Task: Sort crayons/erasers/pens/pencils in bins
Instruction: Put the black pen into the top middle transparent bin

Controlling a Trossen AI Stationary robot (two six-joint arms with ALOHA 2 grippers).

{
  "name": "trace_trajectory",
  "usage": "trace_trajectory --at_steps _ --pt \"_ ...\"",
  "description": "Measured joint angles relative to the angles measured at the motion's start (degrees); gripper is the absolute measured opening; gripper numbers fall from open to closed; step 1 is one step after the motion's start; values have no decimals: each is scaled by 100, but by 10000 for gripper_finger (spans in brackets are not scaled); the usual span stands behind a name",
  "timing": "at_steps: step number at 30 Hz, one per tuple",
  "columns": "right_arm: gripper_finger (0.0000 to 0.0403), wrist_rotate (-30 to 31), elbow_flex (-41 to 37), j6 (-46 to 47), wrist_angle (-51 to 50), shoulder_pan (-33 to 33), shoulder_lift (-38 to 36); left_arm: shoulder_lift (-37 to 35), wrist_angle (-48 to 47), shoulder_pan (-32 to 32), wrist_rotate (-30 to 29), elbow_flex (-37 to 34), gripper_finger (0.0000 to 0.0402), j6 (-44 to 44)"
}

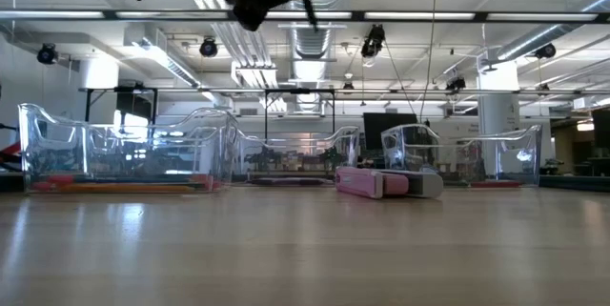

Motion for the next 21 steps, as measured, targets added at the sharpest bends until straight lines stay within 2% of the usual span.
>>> trace_trajectory --at_steps 3,6,9,15,18,21 --pt "168 373 362 371 -801 221 -12 -428 -896 324 -406 3 20 433" --pt "168 528 474 904 -1437 404 -21 -750 -1998 941 -979 130 20 884" --pt "167 632 380 1348 -1768 504 -19 -787 -2918 1765 -1017 393 19 1080" --pt "157 654 104 1969 -2147 532 -15 -283 -4041 2958 -928 1101 19 1603" --pt "152 656 63 2239 -2377 530 -14 61 -4216 3192 -890 1309 24 1766" --pt "147 539 55 2553 -2711 540 -14 336 -4169 3272 -881 1516 61 1772"
